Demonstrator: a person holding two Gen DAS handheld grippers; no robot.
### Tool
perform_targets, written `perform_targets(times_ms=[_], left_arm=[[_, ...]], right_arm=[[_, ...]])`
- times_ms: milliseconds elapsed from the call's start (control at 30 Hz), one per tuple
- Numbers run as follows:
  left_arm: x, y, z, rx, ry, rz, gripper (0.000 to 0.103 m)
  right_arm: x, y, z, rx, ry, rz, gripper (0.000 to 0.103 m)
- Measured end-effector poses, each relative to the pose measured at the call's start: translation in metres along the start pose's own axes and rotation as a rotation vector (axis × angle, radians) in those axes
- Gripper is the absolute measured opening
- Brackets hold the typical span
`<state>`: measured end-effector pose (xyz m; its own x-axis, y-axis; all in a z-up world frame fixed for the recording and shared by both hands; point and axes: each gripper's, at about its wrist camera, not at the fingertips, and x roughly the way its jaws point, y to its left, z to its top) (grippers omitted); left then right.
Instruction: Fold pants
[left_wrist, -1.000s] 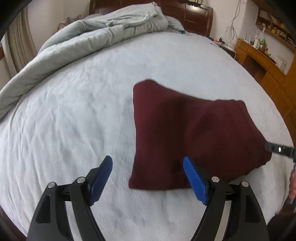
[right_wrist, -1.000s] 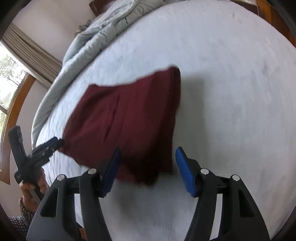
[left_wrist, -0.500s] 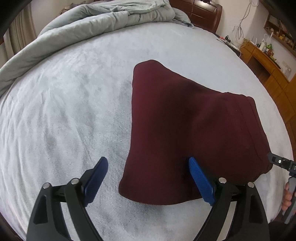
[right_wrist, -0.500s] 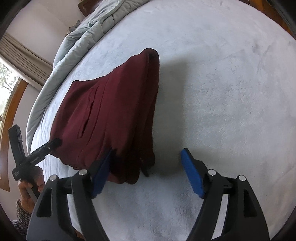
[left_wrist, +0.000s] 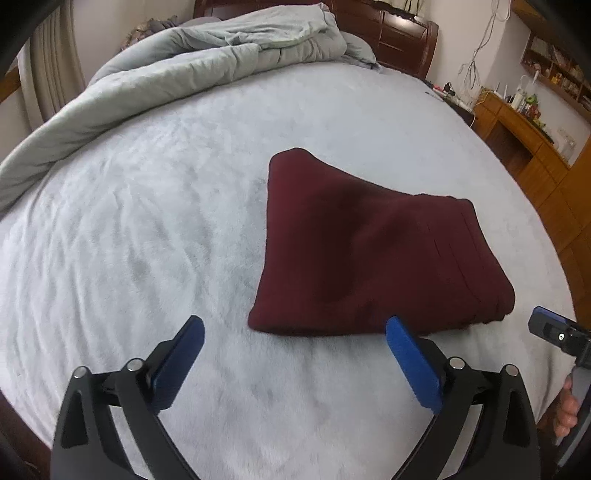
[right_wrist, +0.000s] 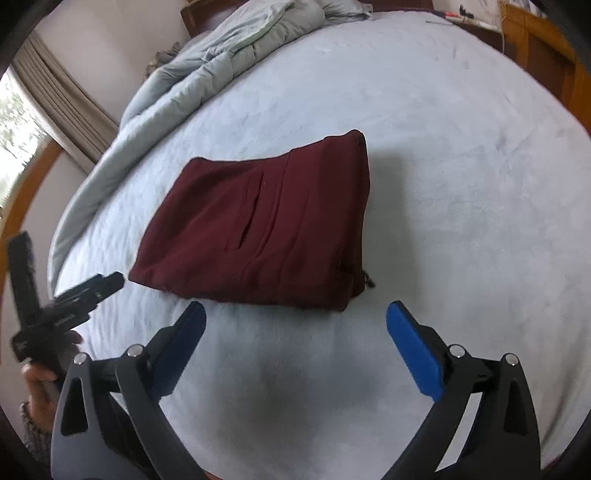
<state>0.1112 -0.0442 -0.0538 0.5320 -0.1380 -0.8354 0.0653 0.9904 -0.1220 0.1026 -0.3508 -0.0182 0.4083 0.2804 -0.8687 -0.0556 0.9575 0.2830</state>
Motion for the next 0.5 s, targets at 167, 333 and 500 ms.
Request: perform_targets(times_ms=[167, 333, 500], left_arm=[[-0.011, -0.002, -0.004, 0.006, 0.021, 0.032, 0.099], [-0.018, -0.002, -0.006, 0.012, 0.035, 0.060, 0.099], [-0.025, 0.001, -0.008, 0.007, 0.037, 0.062, 0.099]], right_arm=[[-0.004, 0.016, -0.010, -0.008, 0.022, -0.072, 0.100], [-0.005, 0.026, -0.014, 0.001, 0.068, -0.093, 0.100], [-0.009, 0.034, -0.013, -0.021, 0.056, -0.124, 0.100]])
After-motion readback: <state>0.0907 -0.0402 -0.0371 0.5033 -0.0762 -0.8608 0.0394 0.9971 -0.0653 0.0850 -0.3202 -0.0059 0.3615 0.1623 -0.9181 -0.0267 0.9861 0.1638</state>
